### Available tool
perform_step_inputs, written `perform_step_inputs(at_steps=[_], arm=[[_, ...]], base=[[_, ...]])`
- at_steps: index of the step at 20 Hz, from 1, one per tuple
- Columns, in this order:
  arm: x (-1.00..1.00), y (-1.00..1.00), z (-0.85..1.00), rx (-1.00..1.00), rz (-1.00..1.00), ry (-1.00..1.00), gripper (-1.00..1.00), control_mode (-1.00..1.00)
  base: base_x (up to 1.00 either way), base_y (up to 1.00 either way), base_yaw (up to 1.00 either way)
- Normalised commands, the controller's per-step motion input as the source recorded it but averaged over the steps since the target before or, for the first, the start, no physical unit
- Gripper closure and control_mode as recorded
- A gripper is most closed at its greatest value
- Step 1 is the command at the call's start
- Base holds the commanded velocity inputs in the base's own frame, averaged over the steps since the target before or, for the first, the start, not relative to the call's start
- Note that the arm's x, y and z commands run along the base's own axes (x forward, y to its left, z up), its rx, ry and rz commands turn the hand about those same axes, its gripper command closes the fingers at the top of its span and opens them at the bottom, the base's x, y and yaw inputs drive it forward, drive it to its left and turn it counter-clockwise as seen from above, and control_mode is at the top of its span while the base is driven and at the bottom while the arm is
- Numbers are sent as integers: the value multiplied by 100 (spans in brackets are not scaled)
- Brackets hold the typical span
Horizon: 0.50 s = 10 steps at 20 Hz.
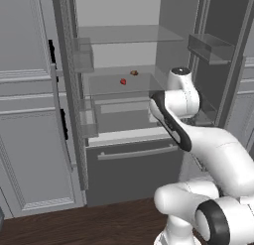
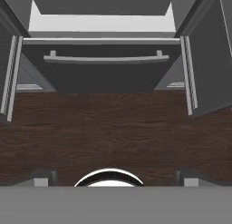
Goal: Take the strawberry from the fridge and place it on top of the pancake, located on the dining counter.
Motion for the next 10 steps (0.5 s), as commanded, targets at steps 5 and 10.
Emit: perform_step_inputs(at_steps=[5,10], arm=[[-69,0,-30,0,0,0,-100,-100],[-24,0,-11,0,-1,-6,-100,-100]], base=[[0,0,0],[0,0,0]])
